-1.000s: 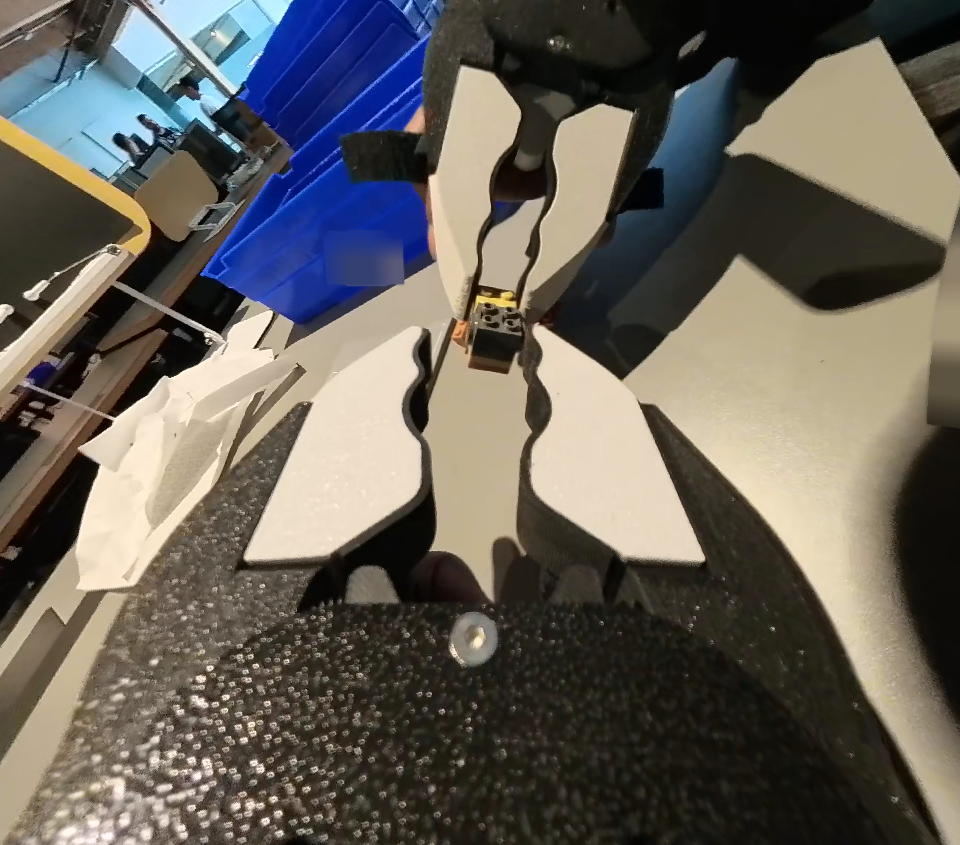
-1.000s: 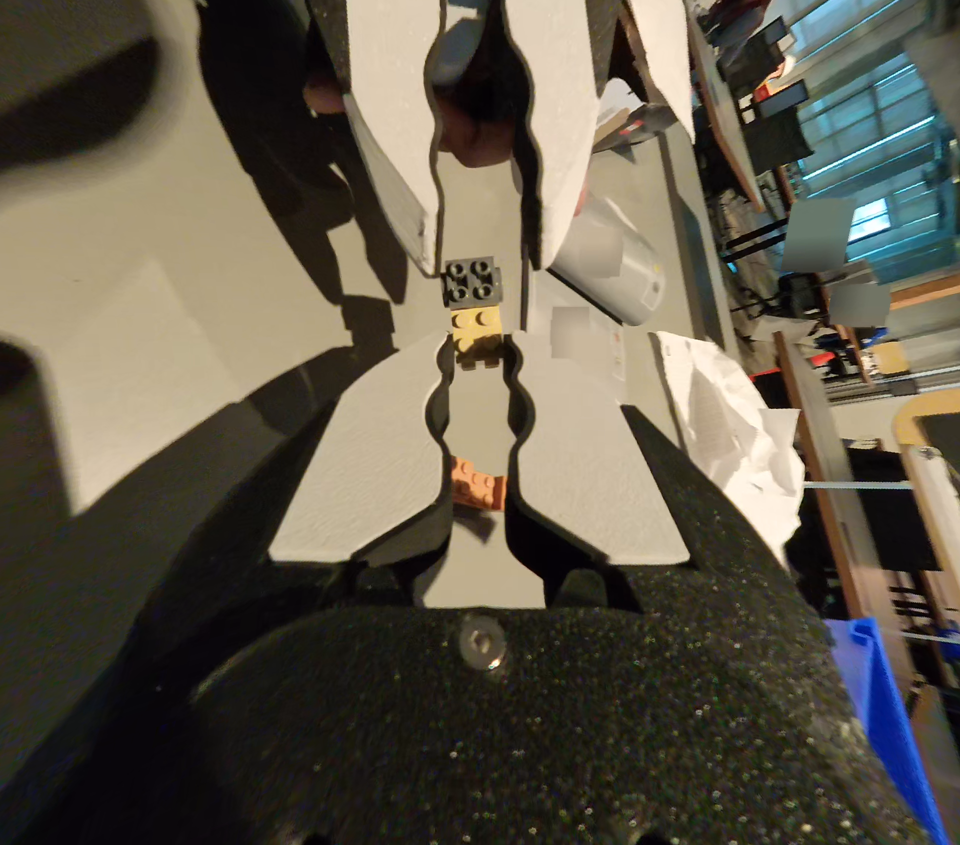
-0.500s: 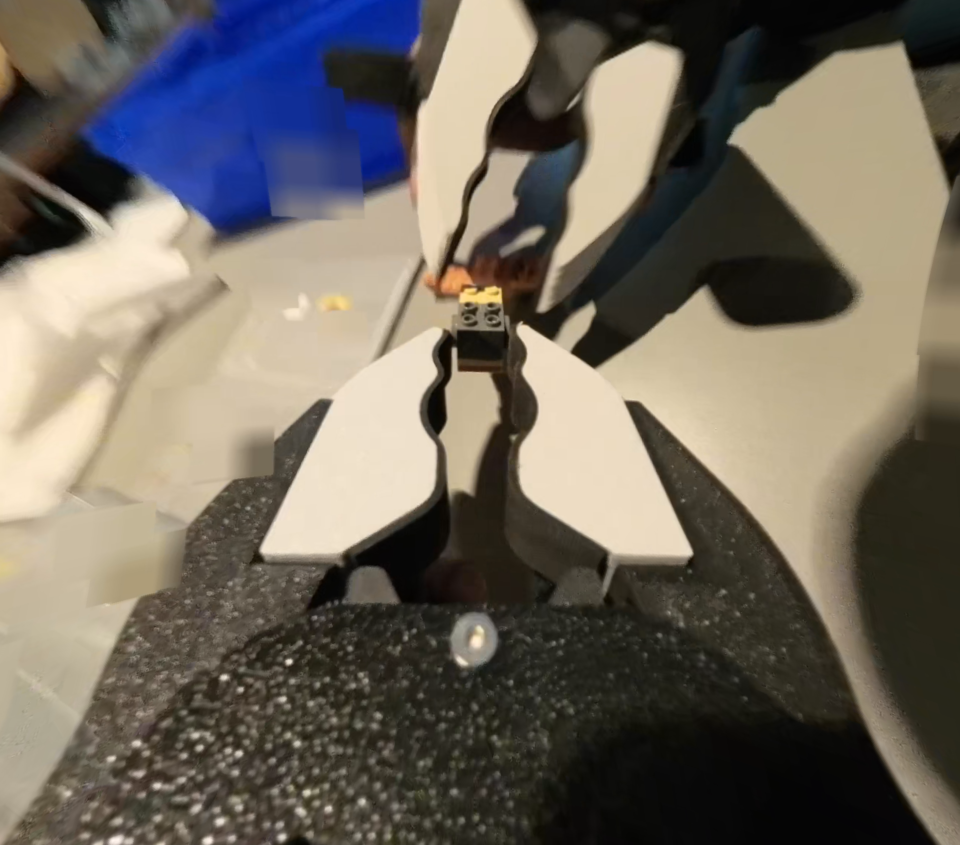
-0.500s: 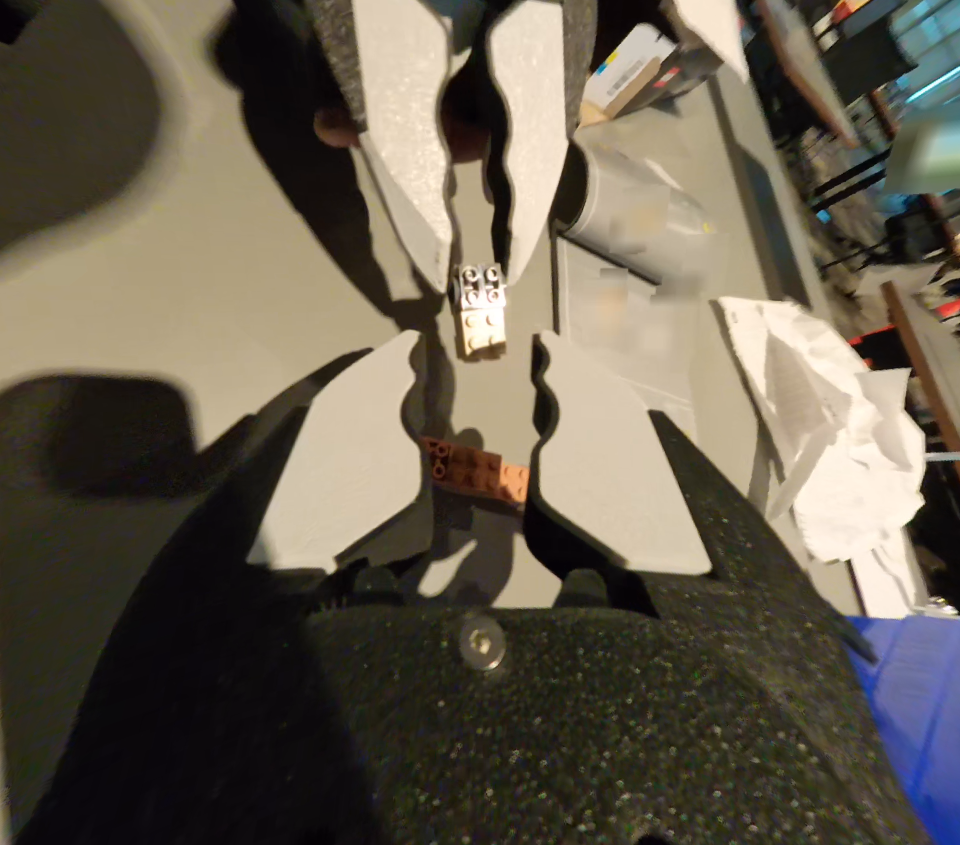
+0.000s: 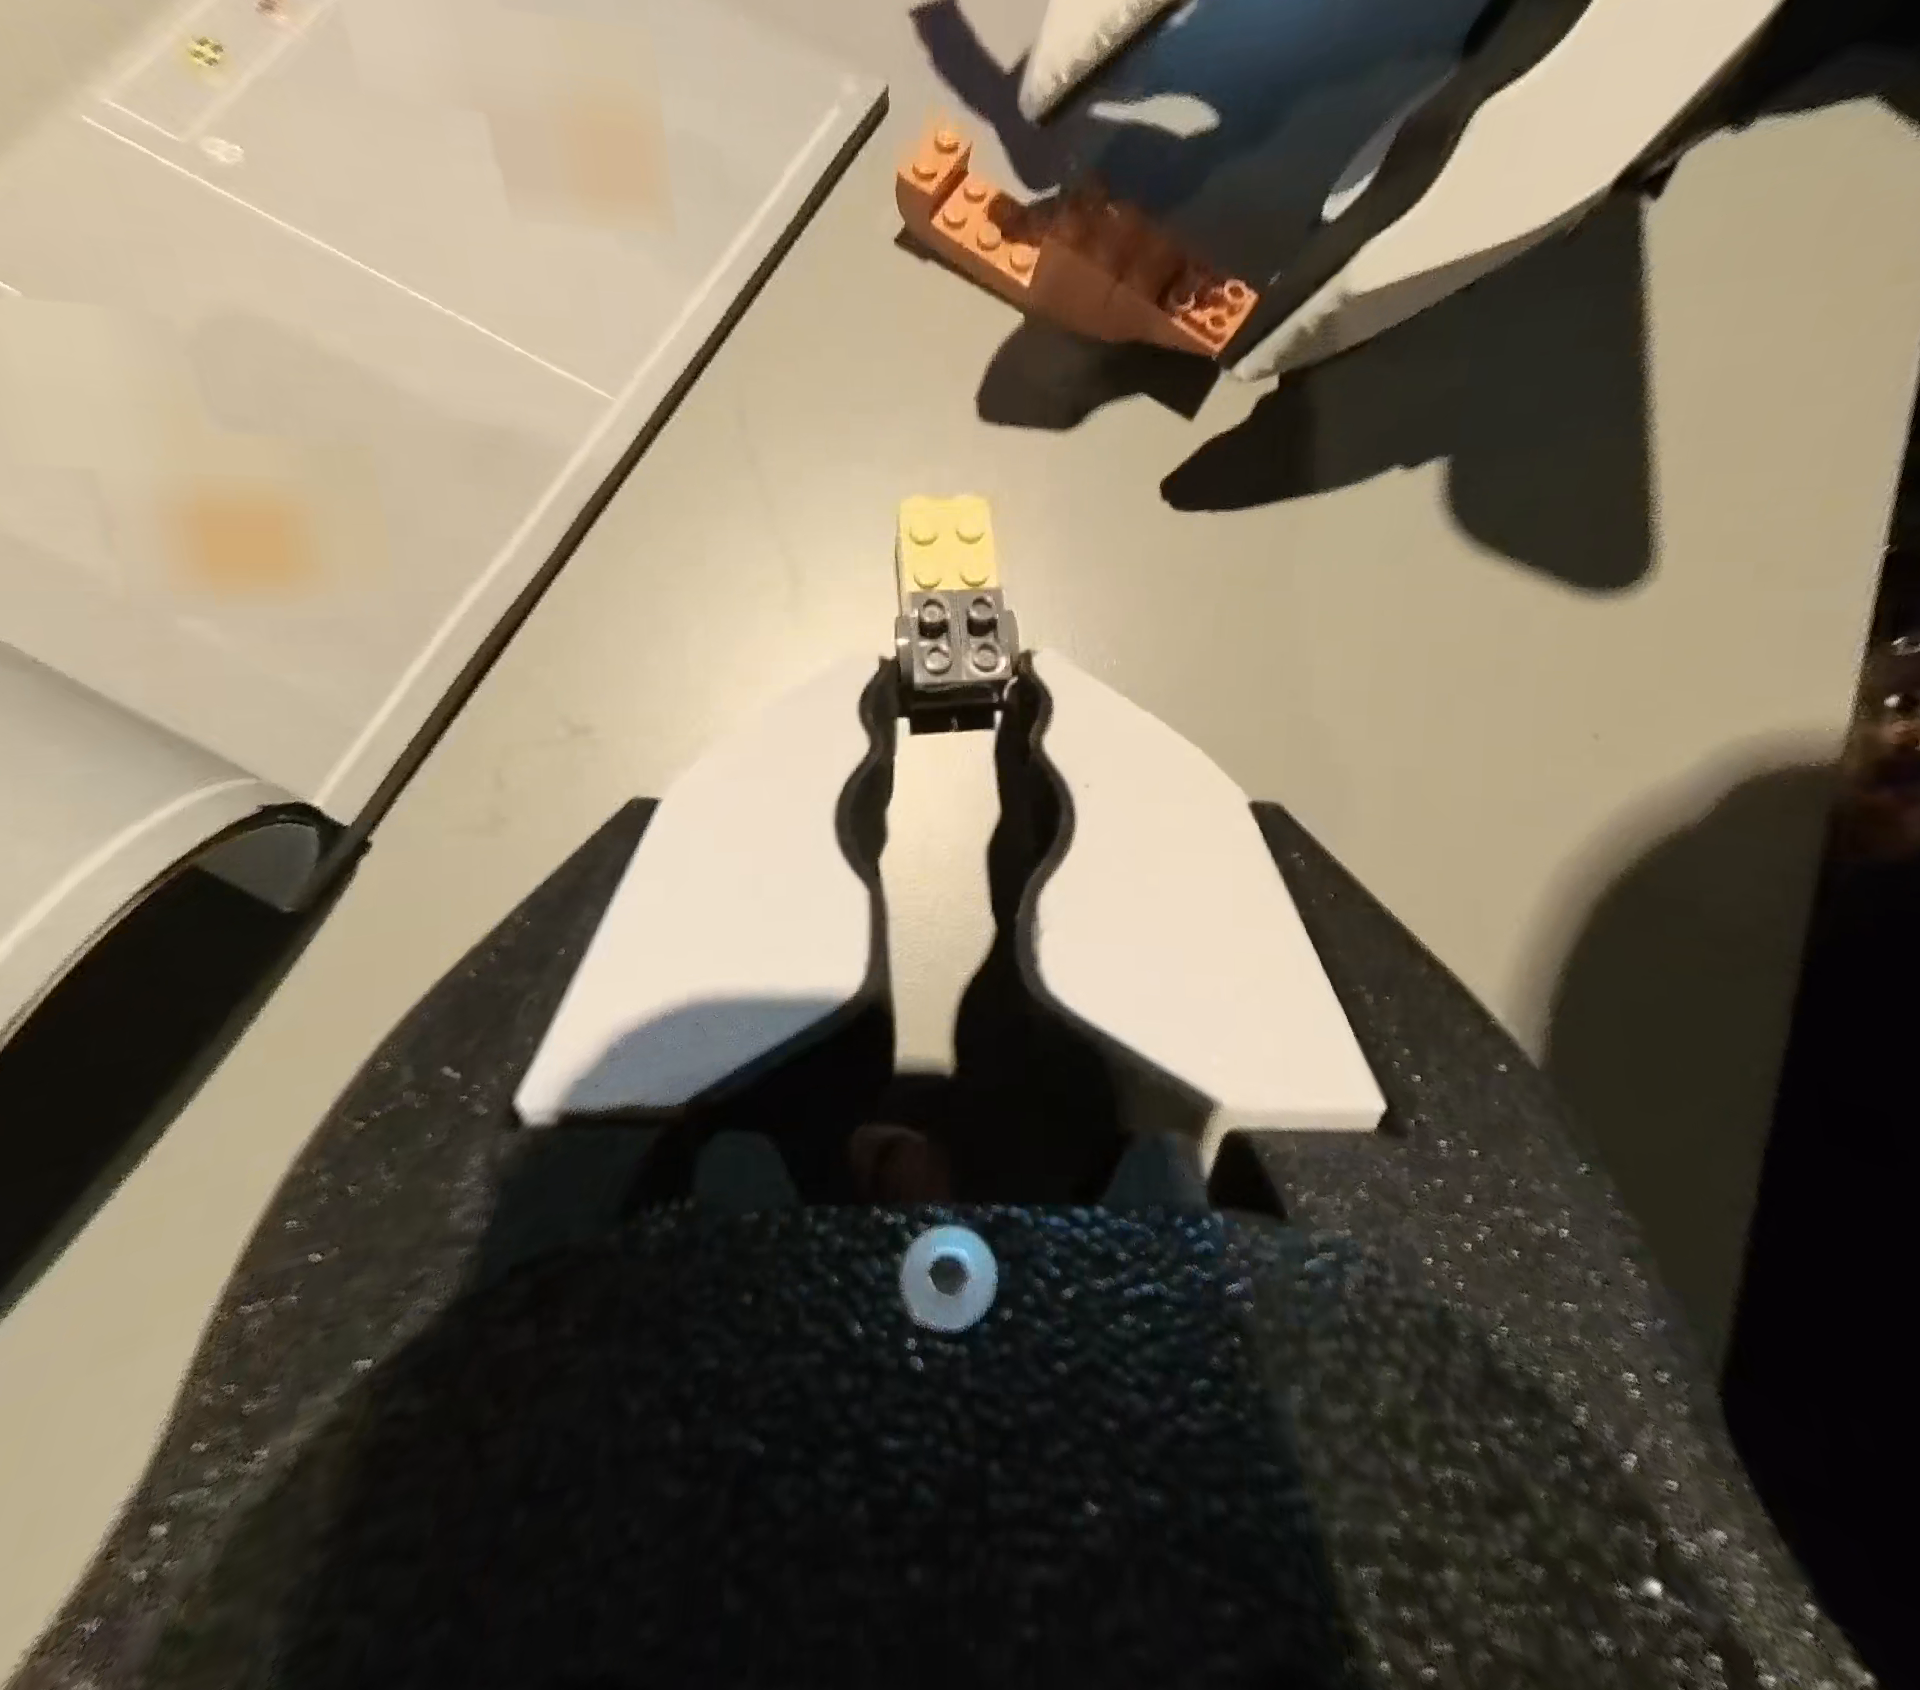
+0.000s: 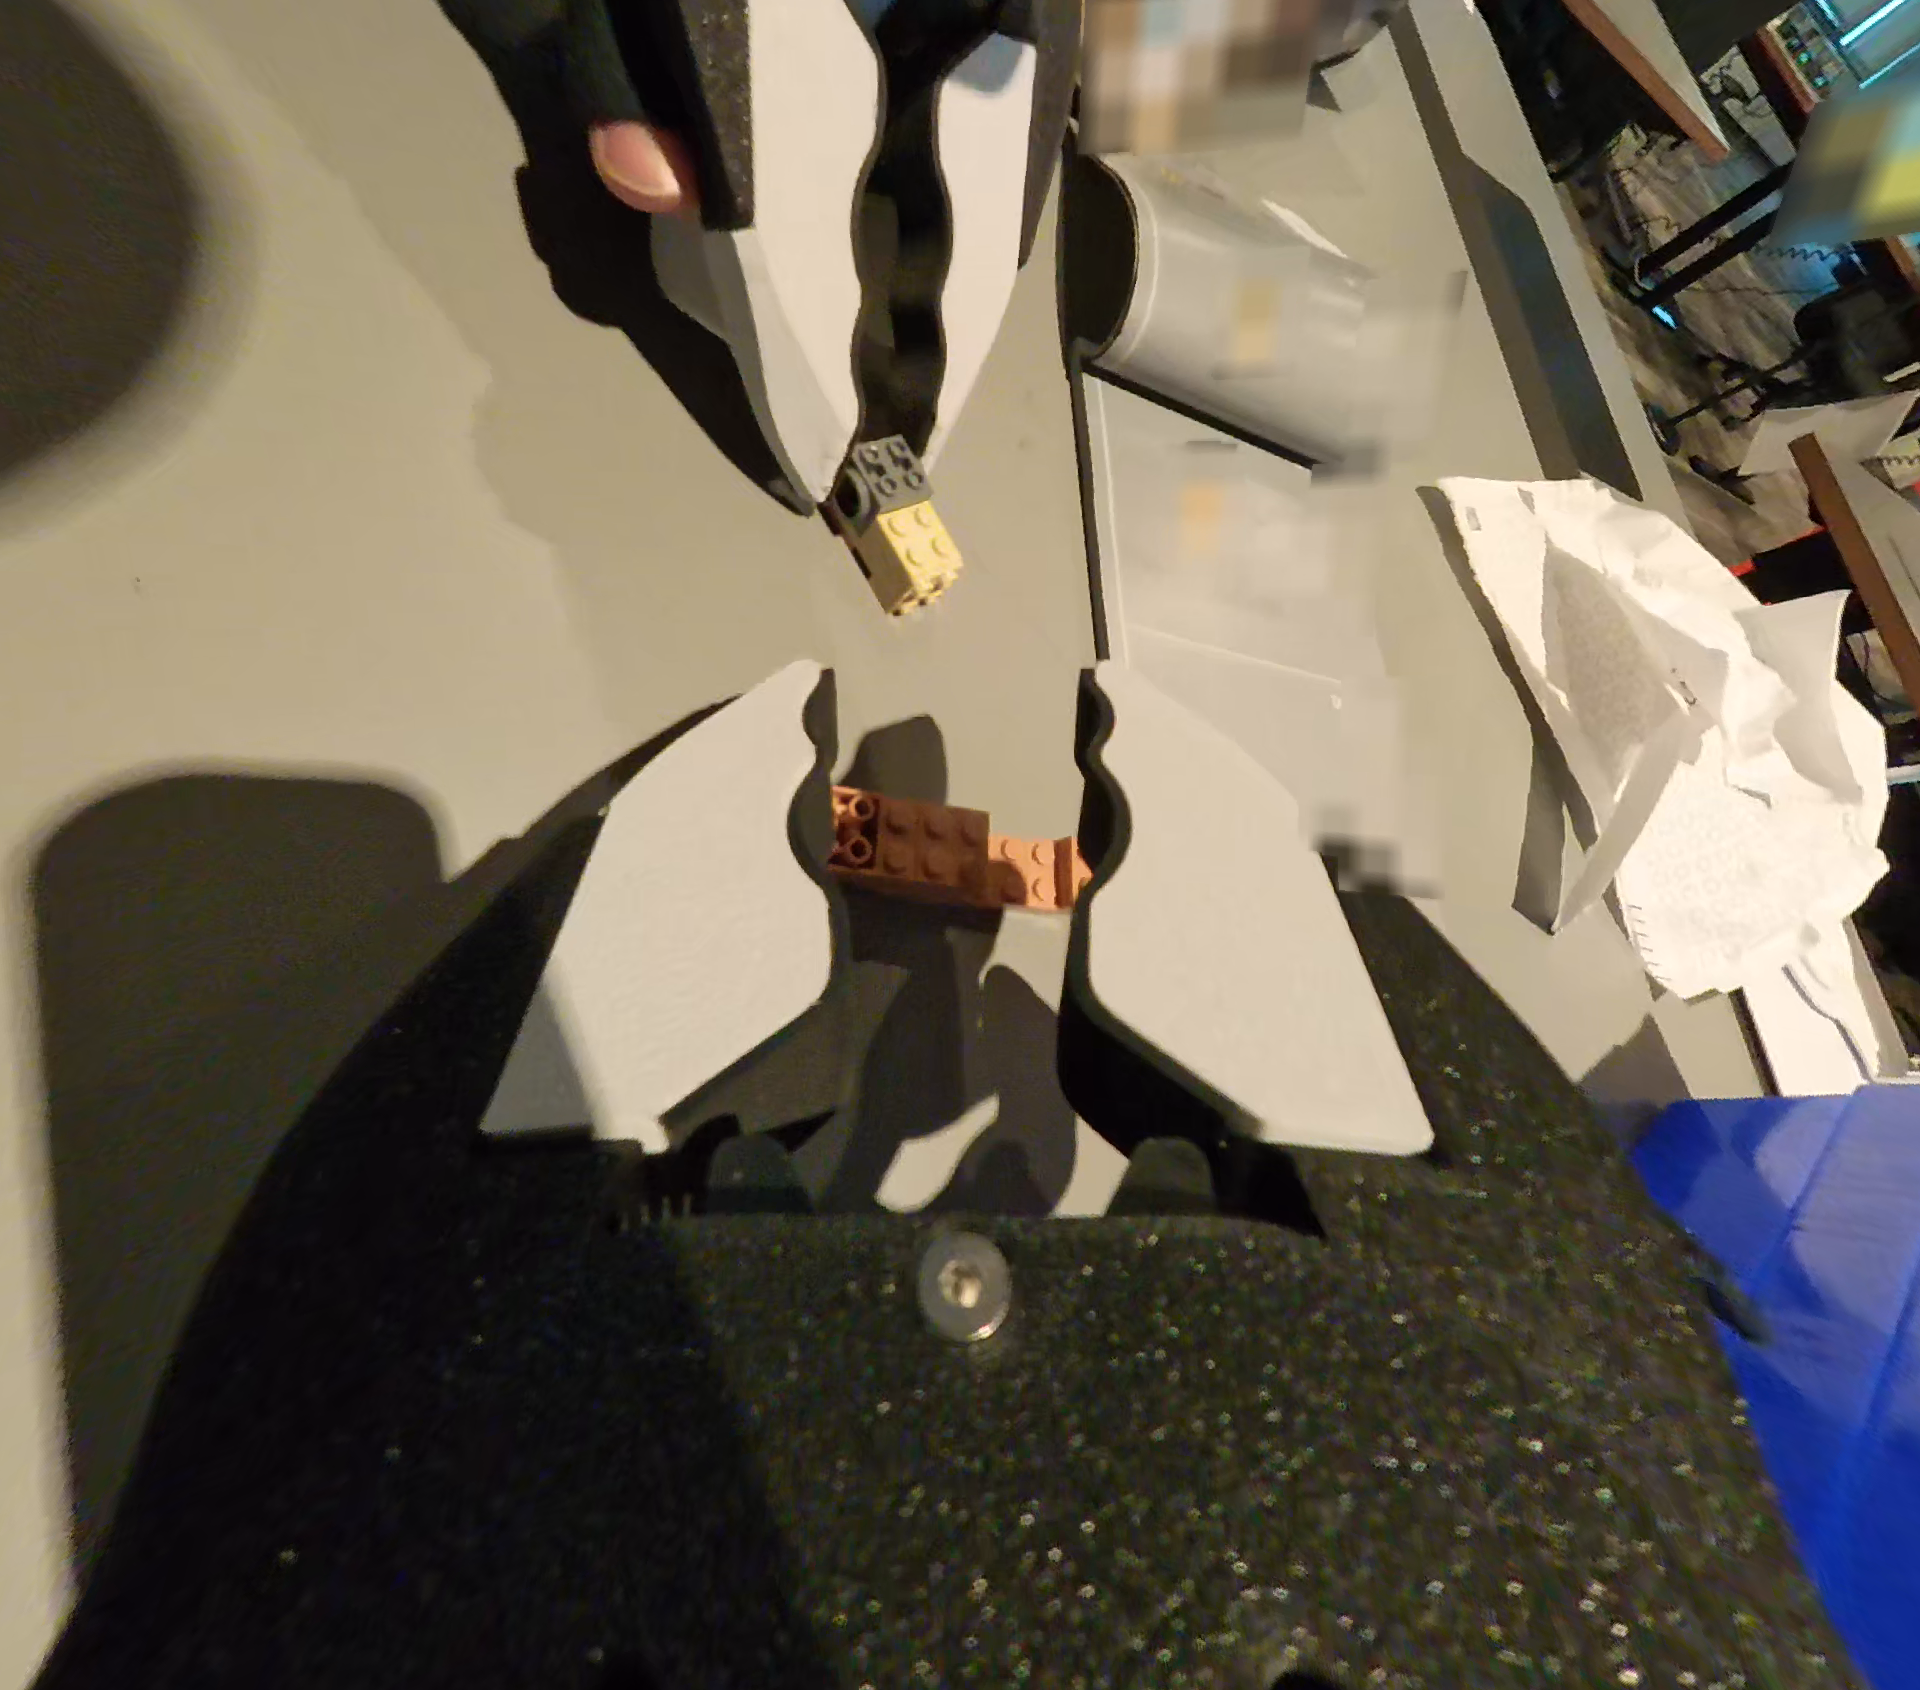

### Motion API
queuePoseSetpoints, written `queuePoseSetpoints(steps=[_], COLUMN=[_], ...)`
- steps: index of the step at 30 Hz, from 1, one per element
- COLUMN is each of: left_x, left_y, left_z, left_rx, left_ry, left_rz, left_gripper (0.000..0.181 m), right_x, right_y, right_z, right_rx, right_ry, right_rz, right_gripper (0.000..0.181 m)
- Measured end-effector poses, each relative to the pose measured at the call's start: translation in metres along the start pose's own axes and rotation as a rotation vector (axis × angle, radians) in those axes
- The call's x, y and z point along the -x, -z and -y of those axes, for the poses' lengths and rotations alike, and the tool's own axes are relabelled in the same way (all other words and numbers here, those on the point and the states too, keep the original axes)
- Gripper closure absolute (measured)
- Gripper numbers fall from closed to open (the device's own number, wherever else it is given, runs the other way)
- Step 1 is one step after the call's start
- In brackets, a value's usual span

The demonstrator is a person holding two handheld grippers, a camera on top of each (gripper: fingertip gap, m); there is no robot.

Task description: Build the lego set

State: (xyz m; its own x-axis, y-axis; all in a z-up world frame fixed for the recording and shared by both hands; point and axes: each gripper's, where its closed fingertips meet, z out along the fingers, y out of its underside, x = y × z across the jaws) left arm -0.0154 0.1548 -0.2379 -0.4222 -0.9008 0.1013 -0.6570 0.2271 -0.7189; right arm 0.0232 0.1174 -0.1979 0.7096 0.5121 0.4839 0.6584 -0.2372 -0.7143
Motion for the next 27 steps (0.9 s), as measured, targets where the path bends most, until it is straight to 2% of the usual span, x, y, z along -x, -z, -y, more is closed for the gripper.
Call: queuePoseSetpoints(steps=[3,7,9,12,15,19,22,25,27], left_x=[-0.001,0.000,0.005,0.016,0.020,0.020,0.023,0.028,0.034], left_y=[-0.001,0.002,0.010,0.028,0.042,0.051,0.052,0.051,0.050], left_z=[-0.001,0.001,0.005,0.018,0.028,0.041,0.048,0.055,0.058], left_rx=[0.006,-0.018,-0.071,-0.222,-0.331,-0.437,-0.473,-0.499,-0.508], left_ry=[-0.027,-0.053,-0.063,-0.058,-0.061,-0.110,-0.183,-0.249,-0.262], left_rz=[0.010,0.031,0.068,0.133,0.180,0.233,0.284,0.325,0.355], left_gripper=[0.158,0.143,0.140,0.139,0.142,0.143,0.145,0.146,0.147], right_x=[0.000,-0.002,-0.006,-0.014,-0.025,-0.052,-0.084,-0.121,-0.141], right_y=[0.001,0.005,0.010,0.022,0.044,0.094,0.132,0.163,0.177], right_z=[0.002,0.005,0.007,0.016,0.034,0.049,0.035,-0.001,-0.027], right_rx=[-0.013,-0.036,-0.050,-0.117,-0.251,-0.402,-0.385,-0.263,-0.189], right_ry=[-0.008,-0.019,-0.025,-0.076,-0.152,-0.204,-0.222,-0.219,-0.244], right_rz=[0.001,-0.015,-0.036,-0.075,-0.120,-0.227,-0.332,-0.450,-0.463], right_gripper=[0.138,0.138,0.138,0.138,0.142,0.153,0.155,0.160,0.165])
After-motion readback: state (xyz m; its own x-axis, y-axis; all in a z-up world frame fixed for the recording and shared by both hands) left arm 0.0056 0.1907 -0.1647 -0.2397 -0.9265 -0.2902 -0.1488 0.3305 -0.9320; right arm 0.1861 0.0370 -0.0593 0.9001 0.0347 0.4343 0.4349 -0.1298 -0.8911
